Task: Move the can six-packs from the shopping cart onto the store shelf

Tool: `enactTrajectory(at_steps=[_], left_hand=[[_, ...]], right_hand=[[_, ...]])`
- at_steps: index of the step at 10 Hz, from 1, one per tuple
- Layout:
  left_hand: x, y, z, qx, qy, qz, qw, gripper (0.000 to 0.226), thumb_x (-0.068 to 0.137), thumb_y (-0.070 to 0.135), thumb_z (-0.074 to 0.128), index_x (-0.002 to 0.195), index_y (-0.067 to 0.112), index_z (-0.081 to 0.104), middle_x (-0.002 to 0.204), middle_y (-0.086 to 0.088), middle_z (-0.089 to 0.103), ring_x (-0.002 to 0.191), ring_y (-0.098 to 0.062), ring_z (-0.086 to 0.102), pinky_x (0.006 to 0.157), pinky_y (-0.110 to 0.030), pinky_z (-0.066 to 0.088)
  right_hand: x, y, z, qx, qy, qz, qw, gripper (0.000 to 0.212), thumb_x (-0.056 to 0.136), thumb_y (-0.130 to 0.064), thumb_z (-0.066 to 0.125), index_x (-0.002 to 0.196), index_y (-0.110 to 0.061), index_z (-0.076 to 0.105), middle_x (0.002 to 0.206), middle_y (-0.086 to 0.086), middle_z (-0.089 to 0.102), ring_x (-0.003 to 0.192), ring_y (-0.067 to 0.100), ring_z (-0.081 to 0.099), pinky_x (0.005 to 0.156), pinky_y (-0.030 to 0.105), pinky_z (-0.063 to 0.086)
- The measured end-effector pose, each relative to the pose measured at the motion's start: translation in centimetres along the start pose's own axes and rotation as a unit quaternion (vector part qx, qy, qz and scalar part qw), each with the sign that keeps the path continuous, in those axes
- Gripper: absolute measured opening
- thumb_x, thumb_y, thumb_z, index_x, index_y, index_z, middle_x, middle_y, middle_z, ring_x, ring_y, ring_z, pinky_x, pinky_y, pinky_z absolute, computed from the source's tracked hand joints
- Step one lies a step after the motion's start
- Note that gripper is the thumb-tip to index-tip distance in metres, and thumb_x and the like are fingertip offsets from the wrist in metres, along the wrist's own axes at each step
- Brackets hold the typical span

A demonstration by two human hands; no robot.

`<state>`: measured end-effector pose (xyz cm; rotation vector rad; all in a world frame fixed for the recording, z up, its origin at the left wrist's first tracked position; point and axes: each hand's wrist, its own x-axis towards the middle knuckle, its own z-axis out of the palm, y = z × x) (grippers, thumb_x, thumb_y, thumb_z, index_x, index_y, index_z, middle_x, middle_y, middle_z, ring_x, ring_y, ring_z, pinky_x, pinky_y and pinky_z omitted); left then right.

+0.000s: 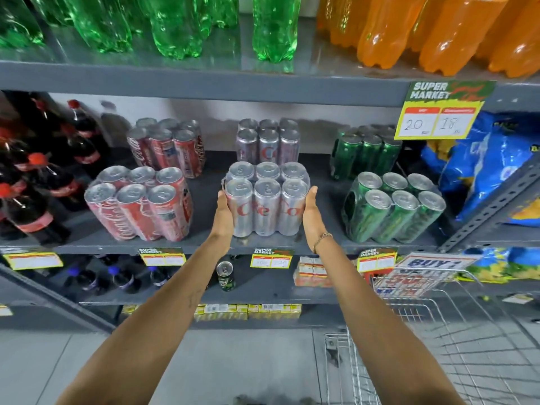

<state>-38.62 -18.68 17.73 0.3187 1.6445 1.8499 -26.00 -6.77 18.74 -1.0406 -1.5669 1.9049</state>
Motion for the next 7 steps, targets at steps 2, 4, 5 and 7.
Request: enactTrajectory(at_steps=[2,4,5,7], left_hand=[[-0.4,-1.0,-0.4,0.030,-0.029,-0.019,0.999,0.053,0.100,0.048,0.015,0.114,0.027,0.061,0.100,0.012,0.063,0.074,0.010,0.060,0.057,-0.004,0.045],[-1.4,-0.6,-0.5,0.041,-0.052,-0.028,0.997,0.050,0.101,0.045,0.014,0.117,0.025,0.057,0.107,0.006,0.061,0.079,0.007,0.057,0.056,-0.002,0.046],[-1.8,-0.2,-0.6,0.068,-0.048,-0.019,0.996,0.053,0.100,0.049,0.014,0.121,0.025,0.057,0.109,0.005,0.060,0.078,0.007,0.055,0.059,-0.005,0.042],[-2.7,0.5,-1.4,0.130,0.025,-0.009,0.991,0.062,0.099,0.050,0.014,0.143,0.016,0.041,0.148,-0.006,0.044,0.136,-0.021,0.041,0.116,-0.033,0.026]], right_hand=[[-0.8,0.2,-0.3,-0.017,0.035,0.000,0.999,0.068,0.090,-0.062,0.009,0.126,-0.025,0.053,0.131,0.006,0.057,0.098,0.006,0.050,0.093,0.024,0.031],[-1.7,0.2,-0.2,-0.025,0.051,0.004,0.998,0.067,0.091,-0.061,0.009,0.125,-0.025,0.054,0.132,0.007,0.056,0.096,0.007,0.046,0.091,0.024,0.029],[-2.2,-0.3,-0.1,-0.034,0.045,0.003,0.998,0.068,0.091,-0.062,0.008,0.125,-0.024,0.054,0.133,0.008,0.055,0.104,0.009,0.047,0.093,0.024,0.028],[-3.7,-0.3,0.0,-0.150,0.167,-0.104,0.969,0.056,0.094,-0.053,0.016,0.118,-0.017,0.051,0.118,0.006,0.059,0.114,0.024,0.052,0.095,0.035,0.037]])
